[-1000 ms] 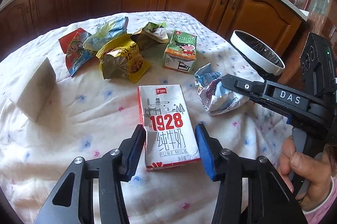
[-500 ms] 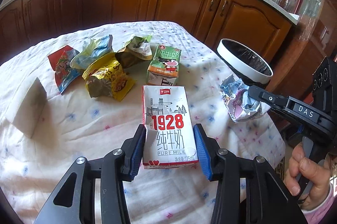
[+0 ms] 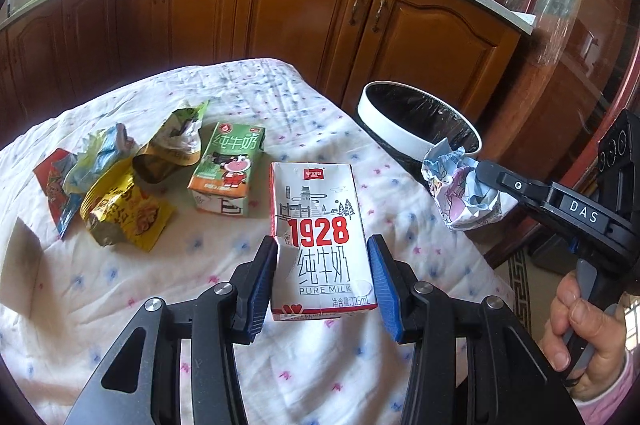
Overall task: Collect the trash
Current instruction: 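Carry the milk carton with the left tool while the right tool carries the wrapper over the bin, then open the left tool over the bin while the right tool releases the wrapper, then move both open tools back over the remaining trash on the table, then grasp the yellow snack bag with the left tool while the right tool grasps the green milk carton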
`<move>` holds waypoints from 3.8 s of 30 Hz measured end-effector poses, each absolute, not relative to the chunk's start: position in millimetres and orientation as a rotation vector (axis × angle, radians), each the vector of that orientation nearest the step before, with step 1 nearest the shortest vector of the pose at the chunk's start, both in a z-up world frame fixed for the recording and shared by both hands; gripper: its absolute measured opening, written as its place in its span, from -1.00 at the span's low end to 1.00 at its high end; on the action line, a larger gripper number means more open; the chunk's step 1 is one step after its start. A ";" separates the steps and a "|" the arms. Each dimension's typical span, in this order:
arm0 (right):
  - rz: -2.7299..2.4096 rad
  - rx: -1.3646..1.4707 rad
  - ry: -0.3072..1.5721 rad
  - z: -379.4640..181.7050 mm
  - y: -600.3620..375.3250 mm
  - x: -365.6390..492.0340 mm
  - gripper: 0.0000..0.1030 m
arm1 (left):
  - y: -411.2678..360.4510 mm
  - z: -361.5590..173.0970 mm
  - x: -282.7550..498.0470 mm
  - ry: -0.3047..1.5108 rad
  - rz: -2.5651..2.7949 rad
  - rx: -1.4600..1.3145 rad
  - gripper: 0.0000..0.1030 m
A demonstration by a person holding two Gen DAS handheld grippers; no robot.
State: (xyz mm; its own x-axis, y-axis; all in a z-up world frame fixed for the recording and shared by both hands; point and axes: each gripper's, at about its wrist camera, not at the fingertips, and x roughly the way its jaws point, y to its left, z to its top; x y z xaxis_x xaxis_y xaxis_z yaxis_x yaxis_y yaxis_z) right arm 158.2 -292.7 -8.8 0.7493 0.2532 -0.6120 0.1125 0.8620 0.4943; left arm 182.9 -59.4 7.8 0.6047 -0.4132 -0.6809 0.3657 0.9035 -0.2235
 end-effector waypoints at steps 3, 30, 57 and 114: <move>0.059 0.539 0.721 -7.9 -303.6 156.8 -0.76 | -70.6 6.1 193.5 0.807 -0.464 -0.055 -0.14; -0.112 0.469 0.684 1.9 -400.9 219.9 -0.76 | -203.6 19.3 338.2 0.861 -0.616 0.050 -0.14; -0.114 0.493 0.781 -21.6 -425.8 265.1 0.03 | -260.9 1.4 383.3 0.886 -0.572 0.149 0.22; 0.257 0.435 0.956 -37.9 -157.0 229.3 0.97 | 76.3 -14.3 203.1 0.877 -0.113 -0.231 0.26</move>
